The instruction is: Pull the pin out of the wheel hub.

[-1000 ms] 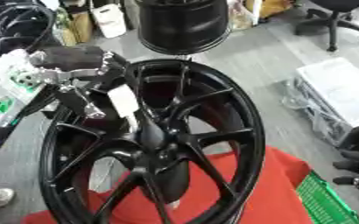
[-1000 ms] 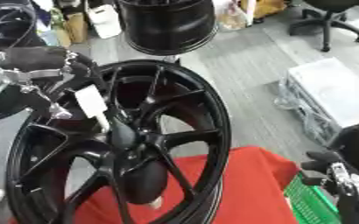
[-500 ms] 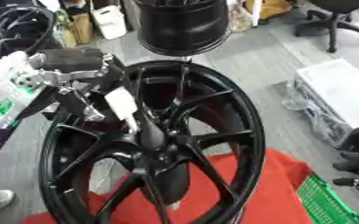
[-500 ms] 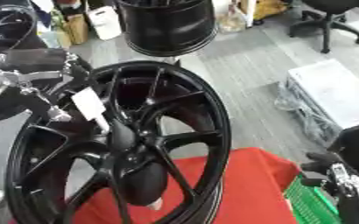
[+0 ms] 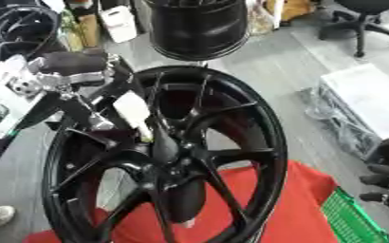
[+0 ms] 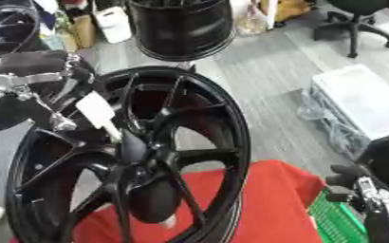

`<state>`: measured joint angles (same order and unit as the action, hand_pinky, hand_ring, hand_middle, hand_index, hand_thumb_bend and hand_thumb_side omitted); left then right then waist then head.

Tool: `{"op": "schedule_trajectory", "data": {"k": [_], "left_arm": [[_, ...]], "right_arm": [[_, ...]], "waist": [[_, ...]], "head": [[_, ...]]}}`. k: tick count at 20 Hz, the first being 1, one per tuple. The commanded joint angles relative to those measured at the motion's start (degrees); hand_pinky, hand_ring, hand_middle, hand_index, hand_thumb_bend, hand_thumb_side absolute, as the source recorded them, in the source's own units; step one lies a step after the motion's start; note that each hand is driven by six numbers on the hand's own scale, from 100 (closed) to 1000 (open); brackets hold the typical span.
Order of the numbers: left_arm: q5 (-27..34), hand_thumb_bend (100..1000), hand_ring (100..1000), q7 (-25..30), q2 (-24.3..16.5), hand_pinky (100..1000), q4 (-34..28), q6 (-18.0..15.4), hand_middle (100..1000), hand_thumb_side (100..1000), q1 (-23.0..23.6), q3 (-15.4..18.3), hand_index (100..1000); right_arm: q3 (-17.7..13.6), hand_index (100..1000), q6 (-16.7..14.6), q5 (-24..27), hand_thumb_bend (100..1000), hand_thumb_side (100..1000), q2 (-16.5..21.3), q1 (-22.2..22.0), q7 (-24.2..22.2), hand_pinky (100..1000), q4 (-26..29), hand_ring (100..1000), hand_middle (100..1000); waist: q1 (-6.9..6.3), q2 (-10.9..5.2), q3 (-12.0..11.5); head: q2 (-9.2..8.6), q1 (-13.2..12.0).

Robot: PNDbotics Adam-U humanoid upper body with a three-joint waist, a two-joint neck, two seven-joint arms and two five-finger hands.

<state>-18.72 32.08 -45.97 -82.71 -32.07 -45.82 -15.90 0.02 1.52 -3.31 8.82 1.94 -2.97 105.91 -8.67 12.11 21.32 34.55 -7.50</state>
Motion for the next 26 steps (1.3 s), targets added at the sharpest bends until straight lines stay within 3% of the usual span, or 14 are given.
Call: {"op": "schedule_trajectory", "data": {"k": [1, 7, 11, 17, 20, 23, 26], "left_arm": [[2.86, 220, 325, 19.88, -3.81, 579, -1.44, -19.90, 416, 121, -0.71, 2.11, 579], [7.85, 198, 325, 16.47, -9.99, 585, -6.21, -19.90, 416, 122, 2.16, 5.52, 580], [11.09, 198, 325, 13.19, -15.32, 588, -9.43, -19.89, 416, 117, 6.29, 10.13, 582], [16.05, 188, 326, 8.21, -21.55, 589, -6.16, -19.90, 438, 106, 14.22, 17.96, 591], [18.50, 173, 340, 6.50, -22.19, 592, -2.37, -18.91, 460, 110, 18.31, 22.05, 618], [18.24, 194, 363, 8.32, -20.34, 599, 1.96, -16.42, 502, 149, 22.68, 25.29, 670], [16.06, 206, 374, 10.92, -17.93, 603, 6.39, -14.45, 522, 171, 27.12, 27.68, 686]], "right_arm": [[-0.30, 746, -0.05, 0.01, 100, 949, 0.81, 0.03, 0.11, 613, 0.65, 763, 567], [-0.89, 746, -0.09, -0.05, 100, 925, 1.30, -0.37, 0.60, 614, 0.57, 763, 567], [-1.62, 746, -0.16, -0.08, 100, 914, 1.44, -0.82, 1.21, 614, 0.56, 764, 567], [-3.05, 746, -0.30, 0.04, 100, 893, 0.96, -1.07, 2.38, 614, 0.54, 764, 567], [-3.86, 746, -0.20, -0.09, 100, 907, 0.53, -1.17, 3.20, 614, 0.45, 764, 567], [-4.41, 746, -0.19, -0.34, 100, 900, 0.35, -1.15, 3.89, 615, 0.60, 764, 567], [-4.25, 747, -0.18, -0.35, 100, 900, 0.35, -1.05, 3.91, 615, 0.73, 764, 567]], "waist": [[0.57, -1.31, -0.27], [0.62, -2.13, -1.74], [0.93, -2.72, -3.82], [1.93, -3.04, -9.16], [2.16, -2.68, -11.38], [2.45, -2.11, -13.22], [2.54, -1.96, -13.10]], "head": [[-0.78, 0.19], [-0.62, 0.81], [-0.43, 1.69], [-0.22, 3.23], [-0.19, 3.94], [-0.32, 4.63], [-0.23, 4.14]]}}
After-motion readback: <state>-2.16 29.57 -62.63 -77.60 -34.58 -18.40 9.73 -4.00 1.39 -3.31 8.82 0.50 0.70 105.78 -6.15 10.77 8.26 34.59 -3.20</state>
